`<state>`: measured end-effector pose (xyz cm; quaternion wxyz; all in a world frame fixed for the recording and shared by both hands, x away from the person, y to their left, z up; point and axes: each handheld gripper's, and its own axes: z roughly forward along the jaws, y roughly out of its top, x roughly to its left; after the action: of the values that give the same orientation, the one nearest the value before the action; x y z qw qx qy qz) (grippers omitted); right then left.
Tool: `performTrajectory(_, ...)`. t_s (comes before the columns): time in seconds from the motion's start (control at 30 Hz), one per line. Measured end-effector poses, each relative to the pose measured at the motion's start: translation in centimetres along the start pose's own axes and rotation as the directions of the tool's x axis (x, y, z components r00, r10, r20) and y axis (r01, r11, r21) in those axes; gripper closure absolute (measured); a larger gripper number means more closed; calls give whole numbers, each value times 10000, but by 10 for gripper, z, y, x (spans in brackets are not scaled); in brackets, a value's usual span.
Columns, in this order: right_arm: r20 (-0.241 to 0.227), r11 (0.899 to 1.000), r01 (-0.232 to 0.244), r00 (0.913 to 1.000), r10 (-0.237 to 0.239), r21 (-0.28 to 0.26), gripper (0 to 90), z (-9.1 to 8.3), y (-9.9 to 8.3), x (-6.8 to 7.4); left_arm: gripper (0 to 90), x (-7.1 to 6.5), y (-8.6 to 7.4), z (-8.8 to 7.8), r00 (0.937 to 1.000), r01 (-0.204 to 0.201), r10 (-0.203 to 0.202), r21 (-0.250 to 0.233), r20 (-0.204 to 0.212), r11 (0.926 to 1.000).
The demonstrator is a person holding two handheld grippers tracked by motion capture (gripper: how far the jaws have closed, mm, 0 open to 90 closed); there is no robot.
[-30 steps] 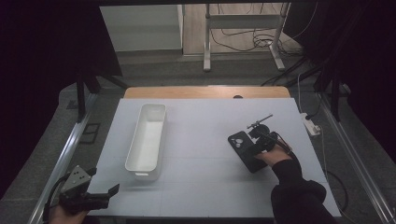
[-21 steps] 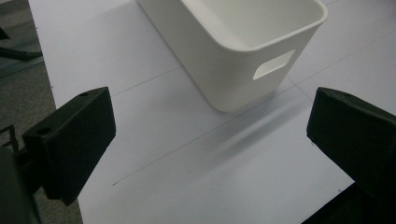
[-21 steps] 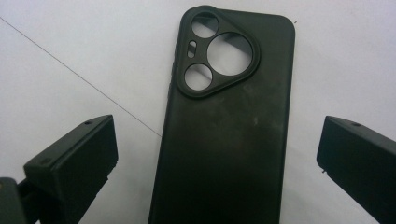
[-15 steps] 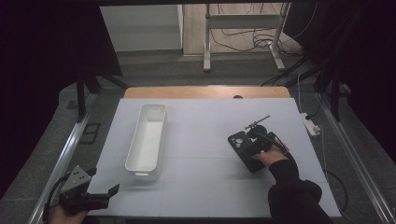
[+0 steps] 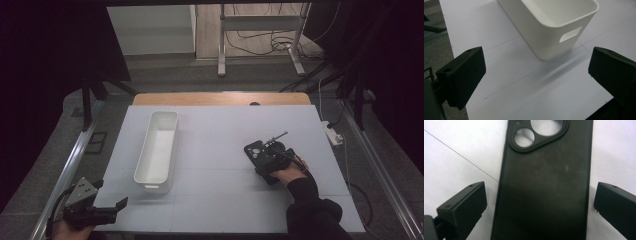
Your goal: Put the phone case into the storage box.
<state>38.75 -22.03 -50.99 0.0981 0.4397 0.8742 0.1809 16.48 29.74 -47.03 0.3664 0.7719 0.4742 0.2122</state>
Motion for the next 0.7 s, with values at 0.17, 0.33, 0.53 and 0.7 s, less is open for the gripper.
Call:
performTrajectory(0.17, 182, 9998, 197, 9996, -199, 70, 0, 3, -2, 2, 19, 1, 0, 0, 9999, 131, -131, -54, 14, 9999)
performTrajectory(0.33, 160, 9997, 245, 9996, -245, -12, 0, 3, -3, 1, 18, 3, -1, -1, 9996, 273, -272, -116, 103, 9996)
performTrajectory(0.53, 177, 9999, 106, 9998, -107, 80, 58, 1, -2, 2, 21, 6, -1, -1, 9985, 459, -455, -114, 293, 9989)
performTrajectory(0.7, 226, 9999, 33, 9997, -35, 119, 137, -4, -2, 3, 28, 4, 1, 1, 9989, 215, -218, 74, 407, 9997)
